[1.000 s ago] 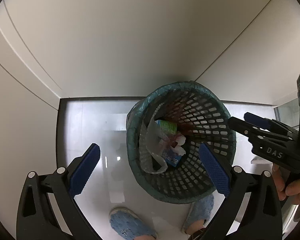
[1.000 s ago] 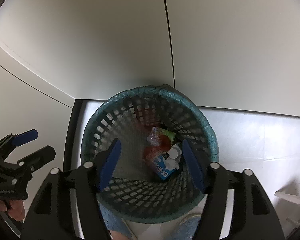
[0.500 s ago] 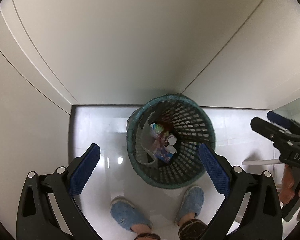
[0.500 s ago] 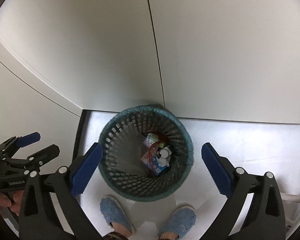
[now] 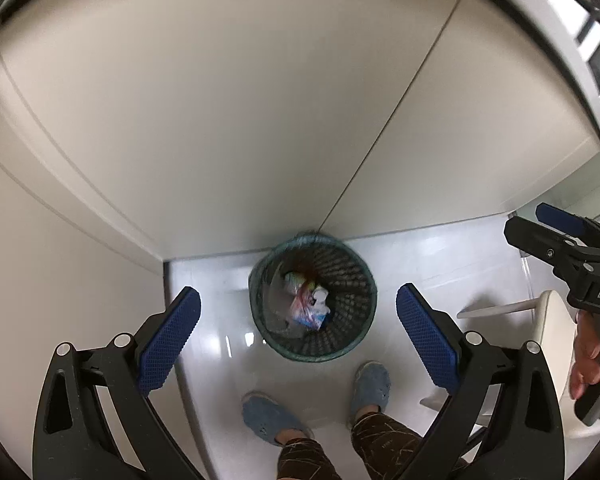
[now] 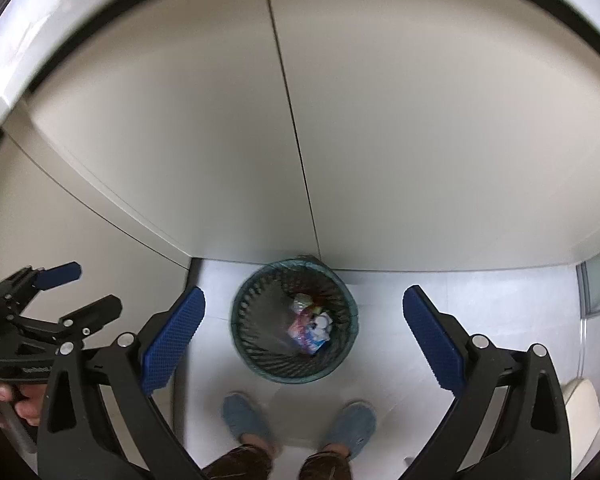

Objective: Collect trash
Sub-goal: 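Raise both open tools from the basket back up to the counter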

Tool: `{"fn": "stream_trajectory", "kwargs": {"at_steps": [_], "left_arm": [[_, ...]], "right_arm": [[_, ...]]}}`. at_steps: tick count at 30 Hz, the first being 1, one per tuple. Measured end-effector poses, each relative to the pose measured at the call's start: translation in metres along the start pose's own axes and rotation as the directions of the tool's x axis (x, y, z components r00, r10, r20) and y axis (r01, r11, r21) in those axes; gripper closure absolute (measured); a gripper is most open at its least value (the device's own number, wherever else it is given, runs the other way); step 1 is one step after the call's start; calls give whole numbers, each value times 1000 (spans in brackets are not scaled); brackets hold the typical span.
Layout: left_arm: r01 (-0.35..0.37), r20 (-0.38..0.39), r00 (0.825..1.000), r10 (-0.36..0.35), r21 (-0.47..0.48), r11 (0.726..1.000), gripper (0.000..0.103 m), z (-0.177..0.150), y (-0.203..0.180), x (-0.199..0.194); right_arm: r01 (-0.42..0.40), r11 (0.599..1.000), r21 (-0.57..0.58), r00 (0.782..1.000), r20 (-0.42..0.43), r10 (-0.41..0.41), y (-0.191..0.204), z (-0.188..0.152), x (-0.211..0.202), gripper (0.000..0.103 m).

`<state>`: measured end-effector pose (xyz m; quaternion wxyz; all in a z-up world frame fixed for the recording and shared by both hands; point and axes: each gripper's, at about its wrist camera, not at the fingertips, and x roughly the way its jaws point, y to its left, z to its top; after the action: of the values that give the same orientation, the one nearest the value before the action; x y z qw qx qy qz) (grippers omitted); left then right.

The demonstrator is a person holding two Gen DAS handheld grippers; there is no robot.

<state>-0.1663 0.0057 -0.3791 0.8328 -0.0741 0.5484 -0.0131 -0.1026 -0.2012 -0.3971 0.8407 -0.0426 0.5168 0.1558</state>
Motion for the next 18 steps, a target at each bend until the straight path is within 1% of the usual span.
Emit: {"fn": "stream_trajectory", "kwargs": {"at_steps": [2, 4, 6, 11, 13, 18], "left_arm": [[0, 11, 1000, 0, 5, 1000, 7, 14, -1, -22], [2, 30, 1000, -2, 4, 1000, 7, 27, -1, -43], [-19, 46, 999, 18, 14, 1000, 7, 43, -2, -65], [-20, 118, 993, 19, 3, 1000, 6, 83, 0, -131], [-17, 137, 990, 15, 8, 1000, 6, 96, 1, -151], [-23, 188, 982, 17, 31, 999, 6, 125, 1, -194]], "right_arm": [[-8, 1000, 13, 1000, 6, 8, 2, 10, -21, 8], [5, 1000, 15, 1000, 14, -5, 5, 22, -44, 8], [6, 1000, 20, 1000, 30, -7, 8, 35, -66, 8], [39, 999, 19, 996, 75, -40, 16, 66, -124, 8], [55, 998, 26, 993, 101, -57, 20, 80, -146, 8], [59, 996, 61, 986, 151, -68, 26, 108, -189, 8]]}}
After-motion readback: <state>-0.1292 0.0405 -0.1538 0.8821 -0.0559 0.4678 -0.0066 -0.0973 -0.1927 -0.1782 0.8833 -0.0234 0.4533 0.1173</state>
